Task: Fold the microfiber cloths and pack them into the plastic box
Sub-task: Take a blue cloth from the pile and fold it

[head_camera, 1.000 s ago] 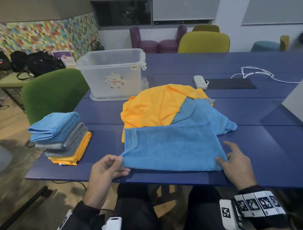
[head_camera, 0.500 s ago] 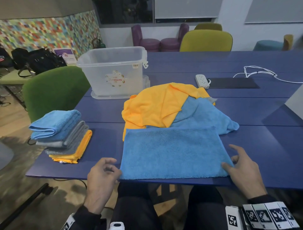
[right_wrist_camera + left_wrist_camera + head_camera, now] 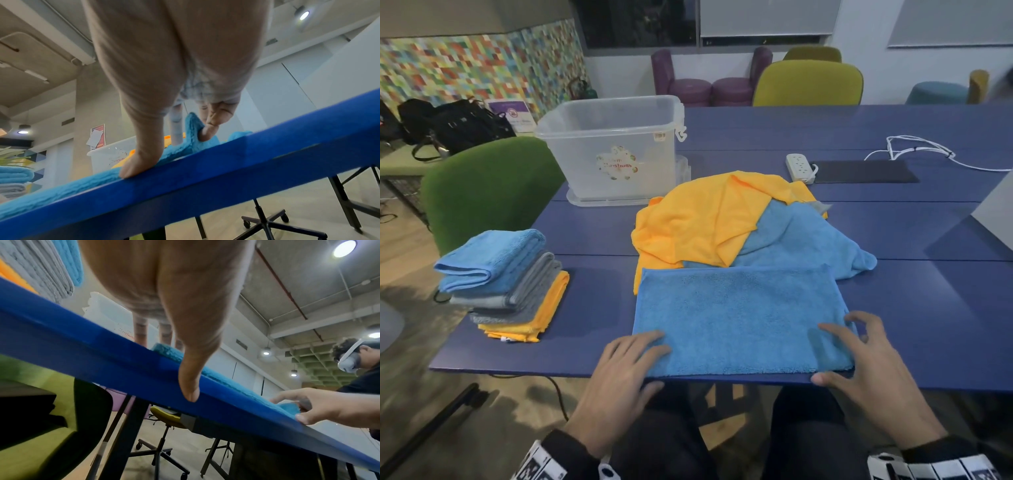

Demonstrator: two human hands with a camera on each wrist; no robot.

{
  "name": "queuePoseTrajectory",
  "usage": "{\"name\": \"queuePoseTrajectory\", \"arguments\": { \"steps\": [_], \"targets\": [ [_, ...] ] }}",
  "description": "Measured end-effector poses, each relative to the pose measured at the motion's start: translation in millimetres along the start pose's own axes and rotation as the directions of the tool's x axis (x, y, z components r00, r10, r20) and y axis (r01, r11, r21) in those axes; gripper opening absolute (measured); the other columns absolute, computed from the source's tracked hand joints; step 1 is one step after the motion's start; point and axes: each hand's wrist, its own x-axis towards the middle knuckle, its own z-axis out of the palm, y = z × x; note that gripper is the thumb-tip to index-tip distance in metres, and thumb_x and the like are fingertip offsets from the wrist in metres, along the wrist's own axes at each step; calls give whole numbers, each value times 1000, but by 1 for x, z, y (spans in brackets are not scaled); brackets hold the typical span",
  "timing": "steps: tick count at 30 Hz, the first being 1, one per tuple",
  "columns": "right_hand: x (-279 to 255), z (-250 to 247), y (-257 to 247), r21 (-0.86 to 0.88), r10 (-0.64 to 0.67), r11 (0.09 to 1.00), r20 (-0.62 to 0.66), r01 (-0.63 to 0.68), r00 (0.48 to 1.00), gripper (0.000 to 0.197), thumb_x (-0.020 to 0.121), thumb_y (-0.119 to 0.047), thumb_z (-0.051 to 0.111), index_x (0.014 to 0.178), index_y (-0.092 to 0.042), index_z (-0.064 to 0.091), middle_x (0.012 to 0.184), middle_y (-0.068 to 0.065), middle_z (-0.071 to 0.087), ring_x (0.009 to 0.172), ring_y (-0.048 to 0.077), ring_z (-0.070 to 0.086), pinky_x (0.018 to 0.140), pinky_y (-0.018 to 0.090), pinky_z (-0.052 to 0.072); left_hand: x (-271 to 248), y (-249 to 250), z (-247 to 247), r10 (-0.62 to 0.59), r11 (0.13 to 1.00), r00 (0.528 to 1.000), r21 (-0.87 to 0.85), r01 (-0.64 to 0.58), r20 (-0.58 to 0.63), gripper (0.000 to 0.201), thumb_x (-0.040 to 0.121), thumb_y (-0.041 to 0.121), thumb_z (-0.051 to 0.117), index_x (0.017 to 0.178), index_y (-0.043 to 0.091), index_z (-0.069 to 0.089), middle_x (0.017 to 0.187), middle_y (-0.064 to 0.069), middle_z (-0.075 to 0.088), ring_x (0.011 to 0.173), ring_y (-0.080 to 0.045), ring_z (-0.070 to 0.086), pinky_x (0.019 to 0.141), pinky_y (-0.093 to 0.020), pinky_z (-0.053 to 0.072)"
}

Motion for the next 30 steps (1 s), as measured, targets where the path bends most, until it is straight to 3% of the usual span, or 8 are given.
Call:
{"name": "queuePoseTrajectory", "arguments": {
  "steps": [5, 11, 15, 17, 19, 22, 26, 30],
  "targets": [
    [0, -4, 7, -38, -86, 995, 45, 88, 995, 68, 57, -43, 97, 117, -29, 69, 136, -8, 33, 100, 15, 52, 86, 44, 51, 3, -11, -6, 56, 998, 996, -23, -58, -75, 38, 84, 48, 59, 114, 28, 72, 132, 14, 62, 118, -8, 56, 98, -24, 35],
    [-12, -3, 18, 0, -139, 990, -19, 139, 990, 52, 60, -8, 96, 103, -27, 72, 121, -11, 47, 87, 10, 53, 74, 37, 47, -8, -22, -16, -19, 977, 985, -214, -18, -170, 16, 89, 33, 64, 104, 34, 71, 126, 30, 61, 117, 4, 55, 98, -19, 37],
    [-22, -9, 27, 1, -234, 972, -85, 235, 969, 55, 58, 8, 87, 89, -34, 69, 103, -18, 49, 84, 8, 57, 64, 42, 49, -13, -22, -33, -120, 896, 984, -440, 52, -128, 22, 91, 48, 60, 97, 31, 73, 114, 21, 71, 109, -7, 65, 89, -27, 46],
    [-24, -17, 26, 13, -229, 973, -106, 231, 968, 47, 64, -3, 87, 85, -40, 67, 110, -19, 50, 91, 10, 59, 66, 43, 45, -14, -22, -40, -197, 823, 973, -559, 100, -117, 23, 93, 44, 67, 99, 24, 76, 109, 10, 74, 105, -14, 68, 86, -30, 50],
    [-24, -25, 20, 101, -231, 965, -123, 244, 965, 27, 76, -21, 80, 84, -40, 64, 125, -18, 53, 106, 10, 58, 77, 43, 42, -12, -20, -45, -273, 729, 957, -670, 141, -95, 16, 95, 29, 72, 101, 15, 77, 107, 3, 75, 106, -14, 68, 90, -27, 51],
    [-11, -29, 9, 369, -205, 897, -137, 241, 969, 9, 94, -17, 69, 91, -23, 64, 128, -10, 63, 116, 11, 61, 95, 28, 43, -1, -15, -49, -325, 671, 938, -728, 139, -120, 15, 94, 19, 65, 100, 11, 75, 100, 1, 75, 102, -13, 68, 88, -24, 51],
    [8, -20, -4, 594, -39, 795, -153, 124, 987, 7, 93, -25, 60, 97, -19, 62, 88, -7, 66, 83, 7, 60, 76, 22, 46, 18, -15, -45, -396, 646, 897, -754, 118, -199, 15, 96, 21, 65, 93, 8, 71, 88, -2, 69, 89, -21, 65, 76, -28, 49],
    [27, -4, 0, 620, 100, 784, -176, 32, 979, 36, 99, -48, 59, 98, -13, 58, 86, 17, 63, 76, 18, 57, 71, 45, 50, 34, -16, -39, -457, 621, 864, -771, 140, -211, 21, 98, 29, 65, 93, 10, 69, 87, -5, 69, 85, -20, 64, 70, -38, 50]
  ]
}}
